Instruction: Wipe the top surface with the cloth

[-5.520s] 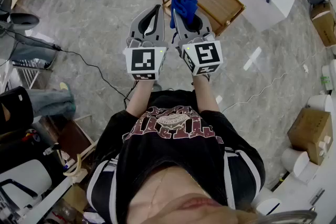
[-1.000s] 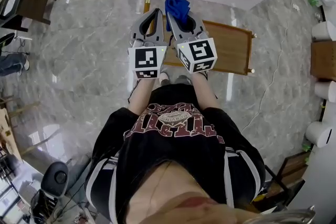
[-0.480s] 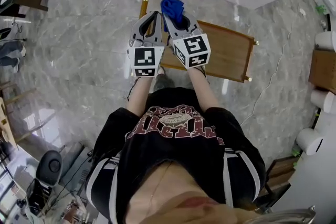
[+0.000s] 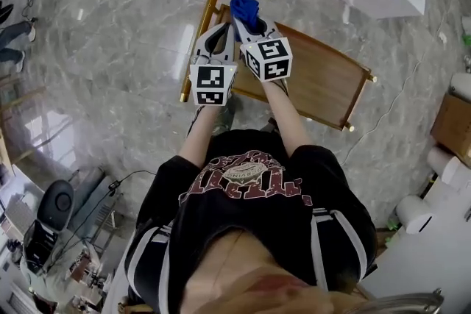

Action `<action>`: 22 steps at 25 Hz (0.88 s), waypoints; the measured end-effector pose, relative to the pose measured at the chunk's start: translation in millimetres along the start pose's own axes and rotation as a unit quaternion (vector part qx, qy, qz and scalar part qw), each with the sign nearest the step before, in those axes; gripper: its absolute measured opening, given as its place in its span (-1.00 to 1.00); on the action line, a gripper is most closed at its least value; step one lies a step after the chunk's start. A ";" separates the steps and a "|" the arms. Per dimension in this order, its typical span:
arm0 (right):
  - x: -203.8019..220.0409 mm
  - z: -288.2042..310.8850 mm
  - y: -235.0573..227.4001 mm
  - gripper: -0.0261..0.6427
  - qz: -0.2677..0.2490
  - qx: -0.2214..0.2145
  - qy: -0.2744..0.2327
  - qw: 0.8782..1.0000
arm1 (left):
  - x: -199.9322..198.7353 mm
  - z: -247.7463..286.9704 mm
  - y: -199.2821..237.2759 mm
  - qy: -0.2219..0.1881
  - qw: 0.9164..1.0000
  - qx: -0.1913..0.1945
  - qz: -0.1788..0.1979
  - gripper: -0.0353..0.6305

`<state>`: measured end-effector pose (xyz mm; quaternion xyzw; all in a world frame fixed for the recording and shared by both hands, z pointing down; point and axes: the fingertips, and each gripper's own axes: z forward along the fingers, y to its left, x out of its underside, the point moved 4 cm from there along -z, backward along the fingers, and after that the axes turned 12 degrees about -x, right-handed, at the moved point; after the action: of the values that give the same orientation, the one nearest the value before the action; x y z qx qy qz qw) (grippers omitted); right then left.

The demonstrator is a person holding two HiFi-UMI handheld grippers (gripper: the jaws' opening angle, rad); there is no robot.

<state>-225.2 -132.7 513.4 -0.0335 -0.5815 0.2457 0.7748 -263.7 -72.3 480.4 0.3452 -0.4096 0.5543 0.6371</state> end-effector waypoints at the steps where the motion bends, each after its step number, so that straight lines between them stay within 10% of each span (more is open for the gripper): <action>1: 4.9 4.7 -1.2 -0.75 0.000 -0.002 0.007 1.000 | 6.1 0.9 1.0 0.006 1.000 -0.003 0.001 -0.76; 22: 88.5 81.1 -37.8 -0.75 0.035 0.003 0.114 0.993 | 119.5 24.0 10.8 0.137 0.990 -0.021 -0.035 -0.76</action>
<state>-268.7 -147.7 630.6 -0.0791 -0.4872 0.2689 0.8271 -271.7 -41.5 598.6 0.2665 -0.3176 0.5652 0.7132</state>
